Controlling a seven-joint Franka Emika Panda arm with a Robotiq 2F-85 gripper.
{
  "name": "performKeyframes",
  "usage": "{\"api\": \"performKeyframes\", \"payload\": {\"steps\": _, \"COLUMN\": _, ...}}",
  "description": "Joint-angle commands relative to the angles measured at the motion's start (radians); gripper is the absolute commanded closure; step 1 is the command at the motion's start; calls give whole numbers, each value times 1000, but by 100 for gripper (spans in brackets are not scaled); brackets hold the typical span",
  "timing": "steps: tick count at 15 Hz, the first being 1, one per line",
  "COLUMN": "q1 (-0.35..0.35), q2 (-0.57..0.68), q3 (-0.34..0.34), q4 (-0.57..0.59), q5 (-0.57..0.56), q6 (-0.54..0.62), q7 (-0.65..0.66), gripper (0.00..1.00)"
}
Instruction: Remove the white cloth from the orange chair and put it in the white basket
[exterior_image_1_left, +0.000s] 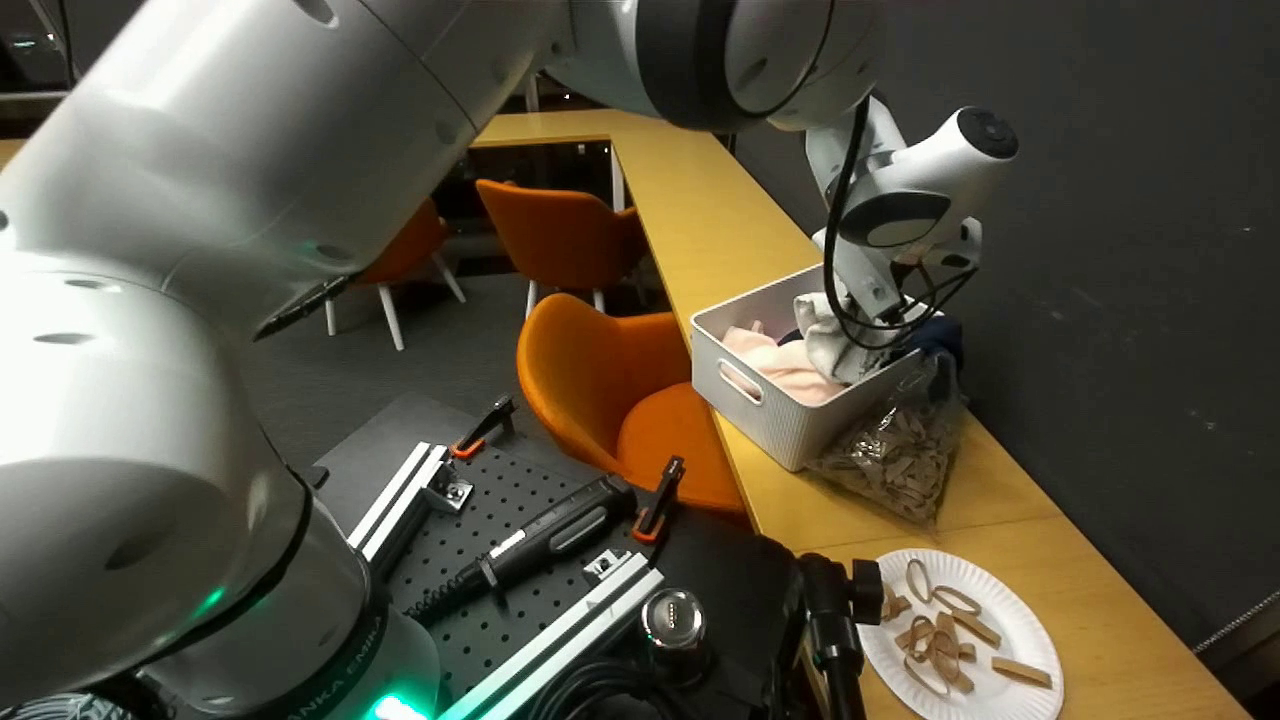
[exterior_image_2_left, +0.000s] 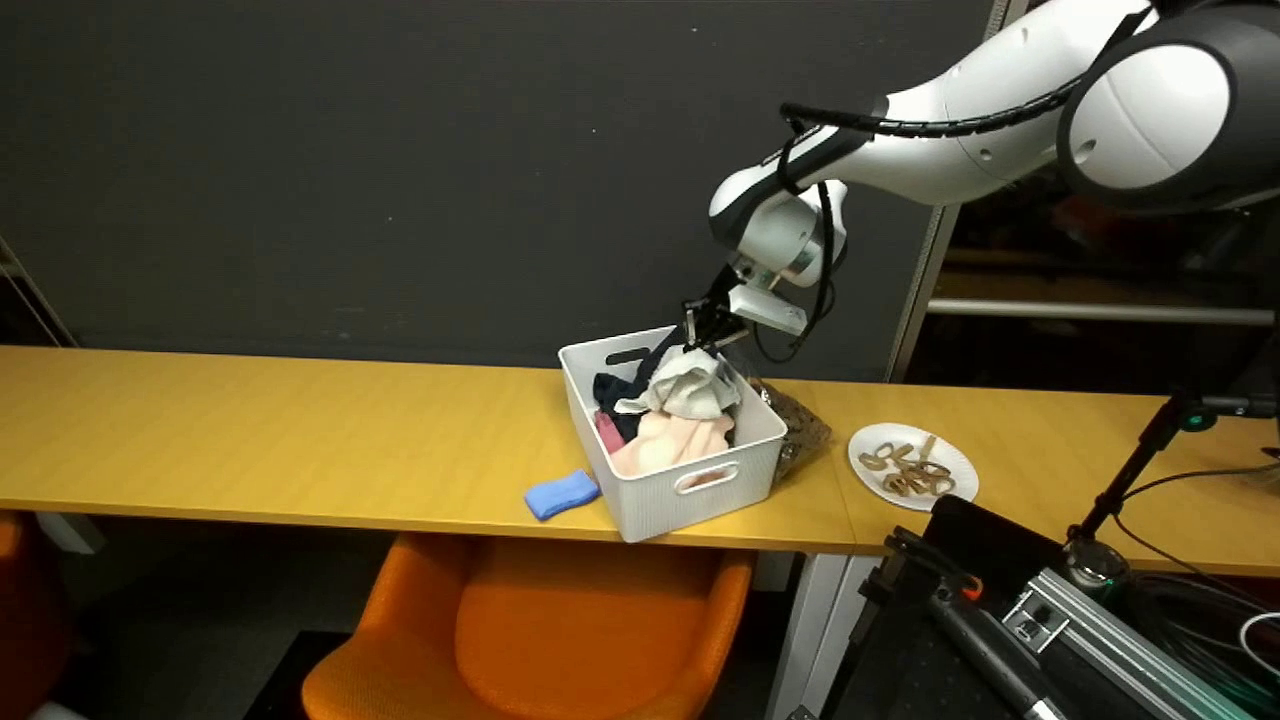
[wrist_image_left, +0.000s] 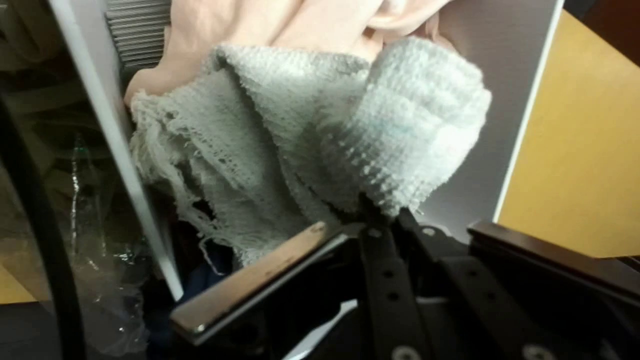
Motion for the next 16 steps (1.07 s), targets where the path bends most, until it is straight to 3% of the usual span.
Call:
{"api": "performKeyframes", "payload": {"steps": 1, "q1": 3, "q2": 122, "q3": 7, "q4": 158, "q5": -54, "q6": -4, "q7": 73, "gripper": 98}}
{"api": "performKeyframes", "payload": {"steps": 5, "q1": 24, "q2": 274, "q3": 30, "q4": 310, "q5": -121, "q6": -23, "q7": 141, "gripper": 98}}
{"api": "performKeyframes", "payload": {"steps": 8, "q1": 28, "q2": 328, "q3": 42, "q4": 361, "q5": -169, "q6": -26, "q7": 177, "gripper": 98}}
{"api": "performKeyframes", "payload": {"steps": 9, "q1": 30, "q2": 329, "q3": 35, "q4": 363, "q5": -183, "q6": -28, "q7": 192, "gripper": 92}}
{"api": "performKeyframes", "payload": {"steps": 10, "q1": 32, "q2": 327, "q3": 29, "q4": 361, "q5": -199, "q6": -29, "q7": 207, "gripper": 68}}
{"api": "performKeyframes", "payload": {"steps": 12, "q1": 54, "q2": 276, "q3": -8, "q4": 306, "q5": -190, "q6": -16, "q7": 216, "gripper": 64}}
{"api": "performKeyframes", "payload": {"steps": 16, "q1": 93, "q2": 168, "q3": -43, "q4": 196, "q5": -200, "q6": 0, "q7": 241, "gripper": 35}}
